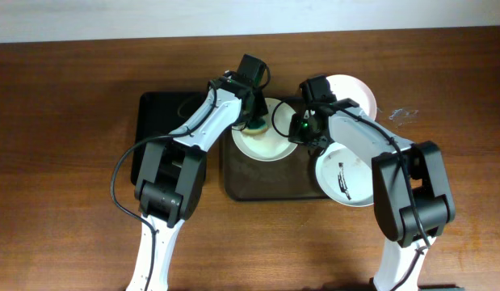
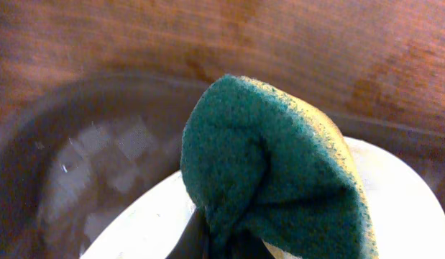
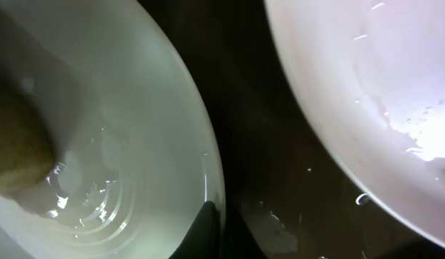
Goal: Clean dirty plates on tray and stack at the side
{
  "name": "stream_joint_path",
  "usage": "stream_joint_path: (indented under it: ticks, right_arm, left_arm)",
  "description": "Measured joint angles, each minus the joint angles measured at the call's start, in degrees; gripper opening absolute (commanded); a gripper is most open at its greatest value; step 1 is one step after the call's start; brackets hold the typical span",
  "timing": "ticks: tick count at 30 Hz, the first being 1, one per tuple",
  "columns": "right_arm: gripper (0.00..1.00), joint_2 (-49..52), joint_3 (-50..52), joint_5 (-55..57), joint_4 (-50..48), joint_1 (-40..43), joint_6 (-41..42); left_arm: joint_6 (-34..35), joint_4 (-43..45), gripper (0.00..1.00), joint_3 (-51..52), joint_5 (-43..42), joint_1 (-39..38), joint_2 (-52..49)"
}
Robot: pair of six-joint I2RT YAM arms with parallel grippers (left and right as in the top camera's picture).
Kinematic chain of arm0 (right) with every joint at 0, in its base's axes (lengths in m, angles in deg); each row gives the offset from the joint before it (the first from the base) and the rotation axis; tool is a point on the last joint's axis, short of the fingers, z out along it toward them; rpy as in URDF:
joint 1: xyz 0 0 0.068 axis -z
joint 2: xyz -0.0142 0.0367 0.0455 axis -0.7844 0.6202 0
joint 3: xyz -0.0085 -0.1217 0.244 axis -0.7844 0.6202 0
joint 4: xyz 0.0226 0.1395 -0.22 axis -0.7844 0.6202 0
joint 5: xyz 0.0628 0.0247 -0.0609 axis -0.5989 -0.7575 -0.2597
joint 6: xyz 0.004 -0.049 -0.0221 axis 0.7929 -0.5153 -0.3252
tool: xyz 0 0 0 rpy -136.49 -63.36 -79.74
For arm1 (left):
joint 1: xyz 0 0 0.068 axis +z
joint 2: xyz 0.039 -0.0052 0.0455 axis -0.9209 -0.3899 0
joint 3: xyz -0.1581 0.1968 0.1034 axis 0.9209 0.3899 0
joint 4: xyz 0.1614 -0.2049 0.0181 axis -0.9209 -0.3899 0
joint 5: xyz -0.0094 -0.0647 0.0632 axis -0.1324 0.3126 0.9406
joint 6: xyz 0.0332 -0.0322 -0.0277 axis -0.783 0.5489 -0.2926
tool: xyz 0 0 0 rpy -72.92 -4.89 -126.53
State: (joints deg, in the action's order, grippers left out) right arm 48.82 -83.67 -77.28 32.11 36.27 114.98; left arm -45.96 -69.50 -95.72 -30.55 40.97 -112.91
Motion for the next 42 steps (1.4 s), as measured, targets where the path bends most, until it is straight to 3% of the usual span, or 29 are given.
stream_joint_path:
  ticks: [5,11,14,17,22,26,28,29,31,34,38,42]
  right_arm:
    - [0.04,0.0,0.4,-0.5,-1.1,0.0,0.0]
    - [0.04,0.0,0.6,-1.6,-1.3,-0.5,-0.1]
    - [0.04,0.0,0.7,-1.7,-1.4,-0.5,-0.2]
    - [0.04,0.0,0.7,-1.7,-1.2,-0.5,-0.3]
    - [0.04,-0.3,1.0,-1.7,-1.0,-0.3,-0.3]
    - [0.04,-0.3,1.1,-1.7,-1.0,-0.3,-0.3]
    - [0.04,-0.3,1.1,-1.7,-1.0,-0.3,-0.3]
    - [0.04,-0.3,1.1,-1.7,-1.0,-0.3,-0.3]
    - [0.04,-0.3,1.1,-1.7,-1.0,-0.3,-0.5]
    - [0.04,-0.3,1.2,-1.7,-1.0,-0.3,-0.7]
    - [0.04,-0.3,1.2,-1.7,-1.2,-0.3,-0.4]
    - [0.04,-0.3,1.2,-1.7,-1.2,-0.3,-0.1]
  left_arm:
    - [-3.2,-1.3,0.00,-0.1,5.2,-0.4,0.0]
    - [-3.7,-6.6,0.00,-0.7,21.4,-4.3,0.0]
    - [-6.7,-6.7,0.00,-0.7,24.0,-5.0,0.0]
    - [-17.0,-6.7,0.00,-1.4,18.3,-4.1,0.0]
    - [-38.6,-2.6,0.00,-2.5,-1.9,0.8,0.0]
    - [-46.2,-4.0,0.00,-2.7,-11.0,1.5,0.0]
    - [-44.8,-9.3,0.00,-3.1,-13.9,1.3,0.0]
    - [-40.8,-12.7,0.00,-3.2,-13.0,1.2,0.0]
    - [-25.1,-17.3,0.00,-3.3,-7.3,1.2,0.0]
    - [-12.4,-13.1,0.00,-3.4,-3.9,1.4,0.0]
    - [-10.4,-3.0,0.00,-3.3,-1.3,1.5,-0.9]
    - [-12.3,-4.1,0.00,-5.2,-2.1,1.4,-3.0]
